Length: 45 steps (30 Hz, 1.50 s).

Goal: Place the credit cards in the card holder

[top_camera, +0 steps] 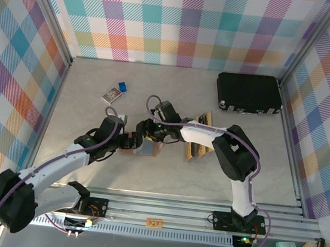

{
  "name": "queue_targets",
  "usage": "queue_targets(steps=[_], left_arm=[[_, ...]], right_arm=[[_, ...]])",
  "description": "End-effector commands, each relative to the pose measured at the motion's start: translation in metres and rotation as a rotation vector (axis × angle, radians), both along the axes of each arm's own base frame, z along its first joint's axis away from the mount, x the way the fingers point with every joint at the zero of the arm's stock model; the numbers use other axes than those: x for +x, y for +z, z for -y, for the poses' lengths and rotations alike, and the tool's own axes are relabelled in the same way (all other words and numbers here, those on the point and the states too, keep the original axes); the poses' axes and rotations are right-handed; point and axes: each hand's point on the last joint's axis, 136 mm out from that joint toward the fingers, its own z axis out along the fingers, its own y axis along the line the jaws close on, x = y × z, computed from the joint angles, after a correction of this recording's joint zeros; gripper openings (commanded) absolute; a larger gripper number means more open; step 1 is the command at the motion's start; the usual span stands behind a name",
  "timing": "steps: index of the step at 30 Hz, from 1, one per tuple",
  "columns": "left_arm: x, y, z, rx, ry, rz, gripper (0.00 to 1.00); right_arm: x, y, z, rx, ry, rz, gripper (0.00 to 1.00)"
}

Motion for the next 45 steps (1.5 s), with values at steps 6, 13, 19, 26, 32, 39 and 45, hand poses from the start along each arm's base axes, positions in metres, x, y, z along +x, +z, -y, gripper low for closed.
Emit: queue_targets(steps=[6, 13, 19, 26, 32, 39, 45], left_arm=[[0.005, 0.03, -0.017, -0.041, 0.125, 0.07, 1.0], [0.005, 0.031, -0.021, -0.039, 0.144, 0.073, 1.0], [0.006, 0.027, -0.019, -0.043, 0.147, 0.058, 1.0], [0.008, 0.02, -0.016, -0.042, 0.142, 0.037, 1.0], [0.011, 0.011, -0.008, -0.04, 0.114, 0.001, 1.0], [0.016, -0.014, 0.0, -0.011, 0.084, -0.067, 1.0], [0.019, -0.029, 0.003, -0.002, 0.083, -0.1, 1.0]], right_arm=[[-0.013, 0.005, -0.04, 0.015, 0.062, -0.013, 0.53], [-0.008, -0.021, -0.059, -0.01, 0.064, -0.038, 0.52], [-0.01, 0.0, -0.058, -0.006, 0.125, 0.012, 0.52], [-0.002, 0.041, -0.011, -0.075, 0.116, 0.135, 0.52], [0.004, 0.037, 0.052, -0.244, 0.058, 0.193, 0.52], [-0.001, 0.011, 0.098, -0.459, 0.034, 0.227, 0.53], [-0.004, -0.013, 0.098, -0.485, 0.044, 0.191, 0.53]])
